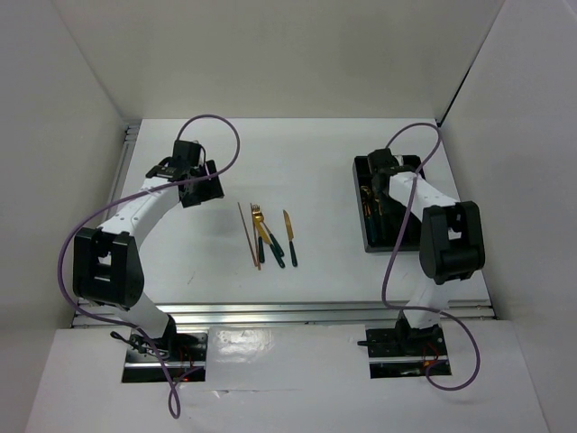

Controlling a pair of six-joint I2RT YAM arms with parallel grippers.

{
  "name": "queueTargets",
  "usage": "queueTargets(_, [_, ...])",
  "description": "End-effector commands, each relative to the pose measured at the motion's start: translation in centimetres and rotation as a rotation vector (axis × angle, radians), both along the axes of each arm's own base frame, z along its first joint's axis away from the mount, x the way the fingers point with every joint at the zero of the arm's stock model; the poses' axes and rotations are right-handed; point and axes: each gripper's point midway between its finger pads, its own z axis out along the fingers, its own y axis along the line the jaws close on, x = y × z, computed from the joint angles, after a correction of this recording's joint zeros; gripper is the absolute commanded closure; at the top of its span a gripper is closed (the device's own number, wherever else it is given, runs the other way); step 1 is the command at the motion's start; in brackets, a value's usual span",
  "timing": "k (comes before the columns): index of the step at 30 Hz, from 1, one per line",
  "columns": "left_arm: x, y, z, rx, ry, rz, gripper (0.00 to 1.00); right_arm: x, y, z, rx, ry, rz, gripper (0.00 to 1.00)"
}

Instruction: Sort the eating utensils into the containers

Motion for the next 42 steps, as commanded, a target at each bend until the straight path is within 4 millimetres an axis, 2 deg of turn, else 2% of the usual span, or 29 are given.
queueTargets(1, [0.4, -0.1, 0.6, 0.007, -0.025, -0.025, 0.21, -0.5, -0.8, -1.3, -0.039, 0.041, -0.019, 0.99])
queueTargets(8, [0.4, 0.0, 0.6, -0.008, -0.023, -0.027, 0.23, -1.1, -0.8, -3.0, -0.043, 0.094, -0.016, 0.99])
queueTargets(11, [0.7, 0.2, 0.7, -0.016, -0.031, -0.024, 0.23, -1.1, -1.0, -2.9, -0.051, 0.087, -0.029, 0.9])
queueTargets(14, [0.6, 0.0, 0.7, -0.026, -0.03, -0.031, 0.23, -1.0, -0.9, -2.7, -0.046, 0.081, -0.039, 0.73])
queueTargets(18, [1.0, -0.3, 1.2, -0.036, -0.049, -0.038, 0.23, 0.1, -0.3, -0.8, -0.006, 0.018, -0.037, 0.59])
queueTargets(20, [1.0, -0.4, 0.9, -0.038, -0.039, -0.052, 0.23, 0.4, -0.3, 0.6, 0.001, -0.029, -0.037, 0.45])
queueTargets(22, [1.0, -0.7, 0.9, -0.048, -0.038, -0.059, 0.21, 0.7, -0.2, 1.5, 0.007, -0.064, -0.037, 0.4])
queueTargets(25, [1.1, -1.2, 1.4, -0.069, -0.048, -0.086, 0.2, 2.3, 1.1, 4.7, 0.094, -0.172, -0.023, 0.39])
queueTargets(27, [1.4, -1.7, 2.6, -0.08, -0.066, -0.124, 0.19, 3.7, 3.1, 7.5, 0.188, -0.284, 0.026, 0.39])
queueTargets(29, [1.7, -2.1, 3.4, -0.094, -0.084, -0.147, 0.18, 4.5, 6.7, 9.2, 0.319, -0.346, 0.133, 0.39])
queueTargets(30, [1.6, -2.3, 3.6, -0.097, -0.083, -0.166, 0.18, 5.1, 8.2, 11.2, 0.364, -0.417, 0.181, 0.39])
queueTargets(32, [1.7, -2.8, 4.1, -0.113, -0.092, -0.196, 0.18, 4.5, 12.6, 11.1, 0.467, -0.421, 0.292, 0.37])
queueTargets(34, [1.8, -3.2, 4.2, -0.126, -0.095, -0.224, 0.16, 4.4, 16.1, 11.4, 0.559, -0.439, 0.339, 0.36])
queueTargets(35, [1.6, -3.4, 4.4, -0.133, -0.086, -0.23, 0.16, 3.4, 18.3, 11.0, 0.593, -0.412, 0.381, 0.36])
queueTargets(36, [1.7, -3.7, 4.3, -0.142, -0.083, -0.252, 0.16, 3.2, 19.6, 9.4, 0.621, -0.373, 0.356, 0.4])
queueTargets(38, [2.1, -4.0, 4.9, -0.151, -0.089, -0.261, 0.16, 2.6, 21.8, 8.2, 0.657, -0.315, 0.369, 0.45])
queueTargets(39, [2.1, -4.0, 4.6, -0.151, -0.072, -0.26, 0.16, 1.6, 23.5, 6.2, 0.653, -0.251, 0.38, 0.45])
queueTargets(41, [2.3, -4.0, 4.9, -0.151, -0.081, -0.26, 0.16, 0.6, 25.1, 4.8, 0.651, -0.199, 0.379, 0.47])
queueTargets(42, [2.6, -4.0, 5.1, -0.151, -0.095, -0.261, 0.16, -0.3, 26.6, 3.6, 0.634, -0.163, 0.412, 0.47])
